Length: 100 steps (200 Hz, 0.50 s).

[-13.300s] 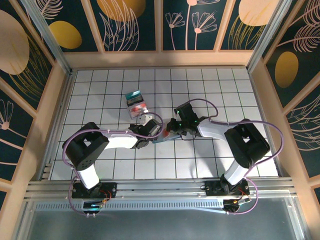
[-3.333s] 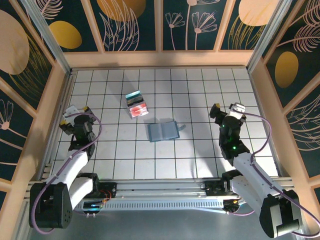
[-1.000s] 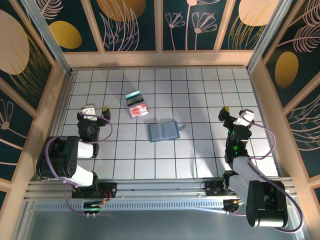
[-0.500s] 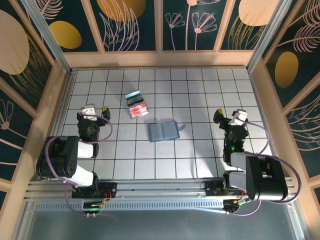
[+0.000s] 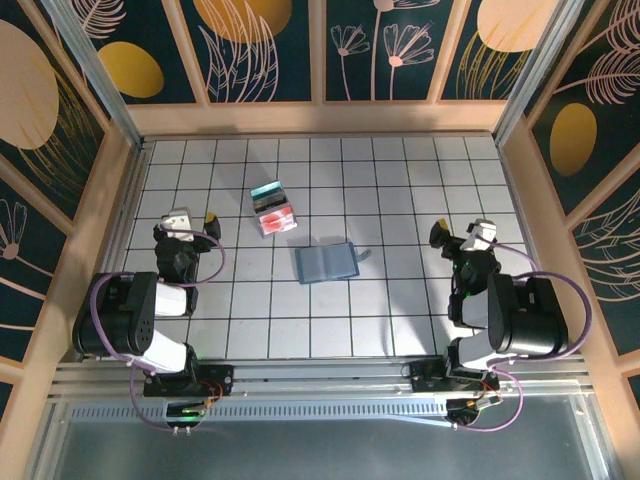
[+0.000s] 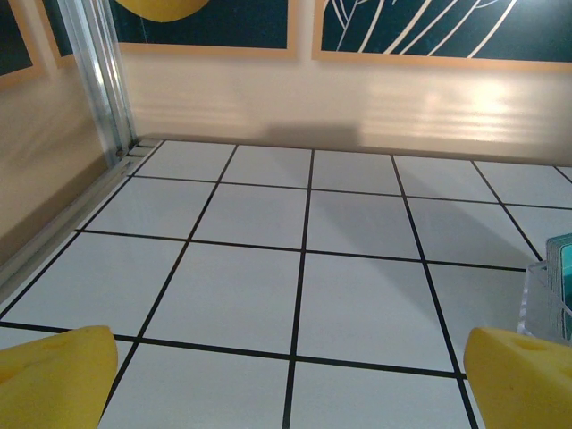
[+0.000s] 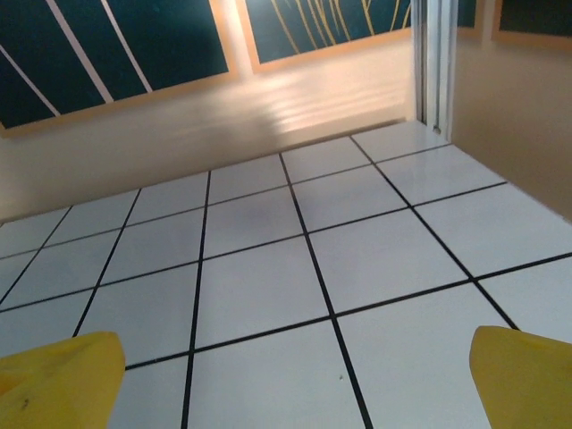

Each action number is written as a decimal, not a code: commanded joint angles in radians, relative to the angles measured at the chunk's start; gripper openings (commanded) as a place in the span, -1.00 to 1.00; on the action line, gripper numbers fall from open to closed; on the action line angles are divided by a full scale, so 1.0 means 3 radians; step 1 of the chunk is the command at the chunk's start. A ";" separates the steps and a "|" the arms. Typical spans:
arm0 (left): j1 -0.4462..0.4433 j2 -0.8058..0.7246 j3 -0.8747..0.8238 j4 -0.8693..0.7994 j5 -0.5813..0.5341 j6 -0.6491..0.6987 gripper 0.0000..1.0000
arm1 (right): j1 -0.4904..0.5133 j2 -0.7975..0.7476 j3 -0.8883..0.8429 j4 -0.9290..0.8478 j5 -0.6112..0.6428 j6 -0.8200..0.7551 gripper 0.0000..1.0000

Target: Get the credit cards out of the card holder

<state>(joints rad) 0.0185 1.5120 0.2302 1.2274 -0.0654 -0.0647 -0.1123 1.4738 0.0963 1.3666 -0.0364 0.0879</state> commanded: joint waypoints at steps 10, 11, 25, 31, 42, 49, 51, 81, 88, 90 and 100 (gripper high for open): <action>-0.0012 0.0021 0.0040 0.0112 -0.0032 -0.0056 0.98 | -0.0036 0.0106 0.0053 0.0374 -0.0298 0.0024 0.99; -0.0016 0.0021 0.0040 0.0112 -0.0030 -0.0056 0.98 | -0.0035 0.0110 0.0055 0.0374 -0.0298 0.0021 0.98; -0.0013 0.0020 0.0040 0.0112 -0.0030 -0.0060 0.98 | -0.0036 0.0199 0.0090 0.0411 -0.0379 -0.0005 0.99; -0.0016 0.0021 0.0039 0.0112 -0.0031 -0.0056 0.97 | -0.0038 0.0240 0.0100 0.0427 -0.0438 -0.0020 0.99; -0.0016 0.0020 0.0039 0.0112 -0.0031 -0.0058 0.98 | -0.0040 0.0343 0.0151 0.0449 -0.0512 -0.0028 0.99; -0.0016 0.0020 0.0040 0.0112 -0.0033 -0.0059 0.98 | -0.0043 0.0322 0.0183 0.0347 -0.0573 -0.0050 0.99; -0.0016 0.0023 0.0040 0.0112 -0.0030 -0.0059 0.98 | -0.0044 0.0312 0.0196 0.0304 -0.0599 -0.0069 0.99; -0.0016 0.0021 0.0038 0.0112 -0.0029 -0.0058 0.98 | -0.0037 0.0336 0.0297 0.0172 -0.0895 -0.0184 0.99; -0.0016 0.0017 0.0040 0.0112 -0.0030 -0.0059 0.98 | -0.0037 0.0326 0.0298 0.0151 -0.0924 -0.0200 0.99; -0.0016 0.0020 0.0039 0.0112 -0.0028 -0.0059 0.98 | -0.0038 0.0328 0.0298 0.0149 -0.0926 -0.0205 0.99; -0.0016 0.0019 0.0040 0.0113 -0.0030 -0.0056 0.98 | -0.0039 0.0332 0.0297 0.0167 -0.0937 -0.0199 0.98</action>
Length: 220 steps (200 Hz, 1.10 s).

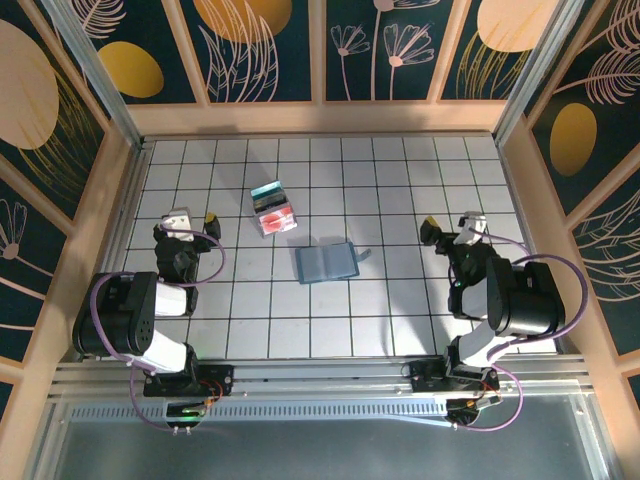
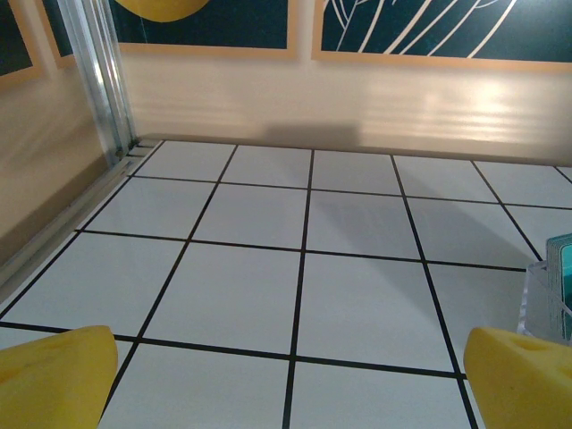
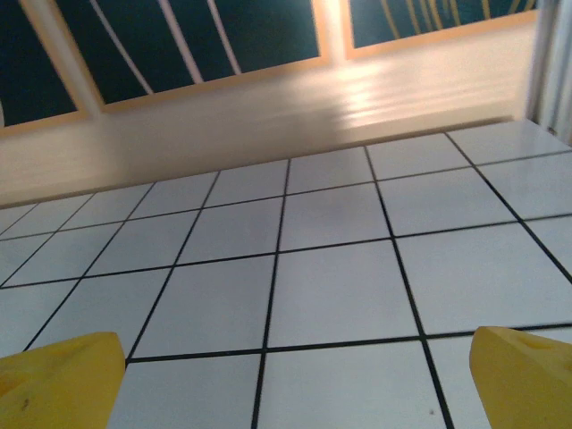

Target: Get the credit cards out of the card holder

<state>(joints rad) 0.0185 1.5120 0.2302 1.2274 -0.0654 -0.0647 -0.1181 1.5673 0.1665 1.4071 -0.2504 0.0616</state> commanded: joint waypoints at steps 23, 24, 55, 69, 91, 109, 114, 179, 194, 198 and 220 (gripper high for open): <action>-0.0015 0.0020 0.0035 0.0117 -0.0029 -0.0060 0.98 | -0.0013 0.0022 0.0065 0.0014 -0.0249 -0.0133 0.98; -0.0015 0.0019 0.0035 0.0117 -0.0031 -0.0058 0.98 | -0.0014 0.0022 0.0067 0.0014 -0.0252 -0.0136 0.99; -0.0015 0.0018 0.0038 0.0112 -0.0031 -0.0057 0.98 | 0.0003 0.0022 0.0069 0.0001 -0.0341 -0.0190 0.99; -0.0016 0.0020 0.0035 0.0112 -0.0032 -0.0058 0.97 | 0.0001 0.0022 0.0074 0.0002 -0.0341 -0.0188 0.98; -0.0017 0.0022 0.0036 0.0118 -0.0030 -0.0052 0.98 | 0.0000 0.0019 0.0076 0.0003 -0.0351 -0.0189 0.98; -0.0013 0.0017 0.0035 0.0118 -0.0032 -0.0054 0.98 | 0.0020 0.0017 0.0080 -0.0030 -0.0271 -0.0194 0.99; -0.0016 0.0017 0.0035 0.0117 -0.0032 -0.0056 0.98 | 0.0036 0.0015 0.0087 -0.0043 -0.0234 -0.0195 0.99; -0.0015 0.0017 0.0038 0.0117 -0.0028 -0.0053 0.98 | 0.0052 0.0011 0.0089 -0.0053 -0.0203 -0.0205 0.98; -0.0016 0.0020 0.0037 0.0118 -0.0028 -0.0054 0.98 | 0.0052 0.0011 0.0092 -0.0057 -0.0203 -0.0205 0.99; -0.0016 0.0021 0.0040 0.0117 -0.0031 -0.0059 0.97 | 0.0056 0.0012 0.0092 -0.0053 -0.0203 -0.0205 0.99; -0.0013 0.0023 0.0040 0.0112 -0.0031 -0.0054 0.97 | 0.0051 0.0012 0.0089 -0.0054 -0.0202 -0.0205 0.99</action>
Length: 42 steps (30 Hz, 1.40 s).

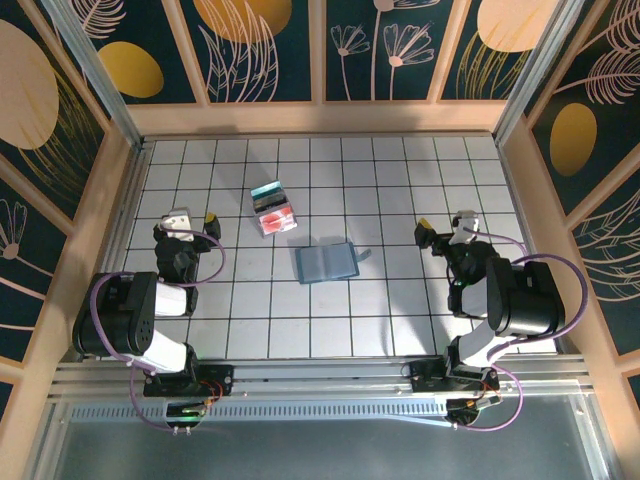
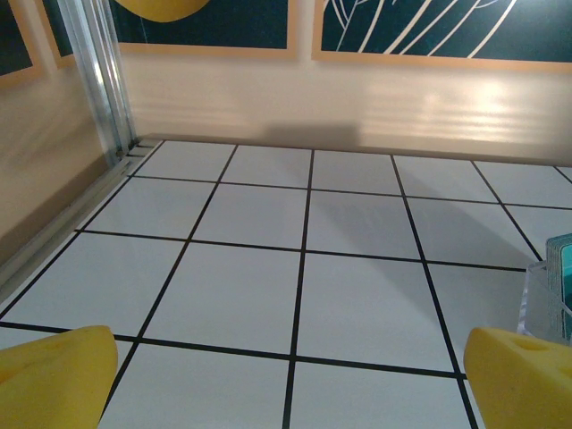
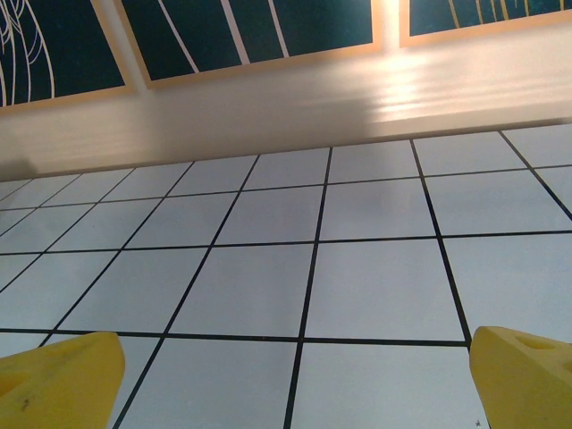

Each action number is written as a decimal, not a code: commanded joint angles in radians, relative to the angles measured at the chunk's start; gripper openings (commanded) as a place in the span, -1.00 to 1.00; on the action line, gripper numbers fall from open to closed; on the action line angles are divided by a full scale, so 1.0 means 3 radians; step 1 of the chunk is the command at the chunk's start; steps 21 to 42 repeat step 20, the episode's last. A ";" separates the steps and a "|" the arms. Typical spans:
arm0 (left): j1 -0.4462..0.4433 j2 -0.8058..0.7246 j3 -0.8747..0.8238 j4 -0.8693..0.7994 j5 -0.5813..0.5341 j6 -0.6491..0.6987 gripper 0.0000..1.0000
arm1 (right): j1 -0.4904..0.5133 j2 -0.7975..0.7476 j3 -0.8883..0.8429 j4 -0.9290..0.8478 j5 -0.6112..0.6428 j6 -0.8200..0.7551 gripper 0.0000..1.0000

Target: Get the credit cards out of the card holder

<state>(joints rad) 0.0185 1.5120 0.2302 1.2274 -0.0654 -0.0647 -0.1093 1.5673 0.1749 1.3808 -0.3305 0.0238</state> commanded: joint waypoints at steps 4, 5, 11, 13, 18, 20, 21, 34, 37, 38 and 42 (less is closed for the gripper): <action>-0.0016 0.0022 0.0040 0.0112 -0.0028 -0.0059 0.98 | 0.0023 0.0012 0.0064 0.0026 0.0069 -0.0079 0.99; -0.0016 0.0022 0.0040 0.0112 -0.0031 -0.0057 0.97 | 0.0022 0.0011 0.0062 0.0027 0.0069 -0.0079 0.99; -0.0016 0.0027 0.0034 0.0133 -0.0010 -0.0046 0.98 | 0.0025 0.0011 0.0066 0.0030 0.0069 -0.0079 0.99; -0.0016 0.0028 0.0035 0.0127 -0.0010 -0.0045 0.98 | 0.0023 0.0012 0.0062 0.0029 0.0070 -0.0079 0.99; -0.0016 0.0023 0.0032 0.0129 -0.0012 -0.0046 0.98 | 0.0030 0.0012 0.0067 0.0029 0.0074 -0.0079 0.99; -0.0016 0.0023 0.0032 0.0132 -0.0011 -0.0045 0.98 | 0.0029 0.0011 0.0071 0.0025 0.0074 -0.0079 0.99; -0.0016 0.0023 0.0032 0.0132 -0.0011 -0.0045 0.98 | 0.0029 0.0011 0.0071 0.0025 0.0074 -0.0079 0.99; -0.0016 0.0023 0.0032 0.0132 -0.0011 -0.0045 0.98 | 0.0029 0.0011 0.0071 0.0025 0.0074 -0.0079 0.99; -0.0016 0.0023 0.0032 0.0132 -0.0011 -0.0045 0.98 | 0.0029 0.0011 0.0071 0.0025 0.0074 -0.0079 0.99; -0.0016 0.0023 0.0032 0.0132 -0.0011 -0.0045 0.98 | 0.0029 0.0011 0.0071 0.0025 0.0074 -0.0079 0.99; -0.0016 0.0023 0.0032 0.0132 -0.0011 -0.0045 0.98 | 0.0029 0.0011 0.0071 0.0025 0.0074 -0.0079 0.99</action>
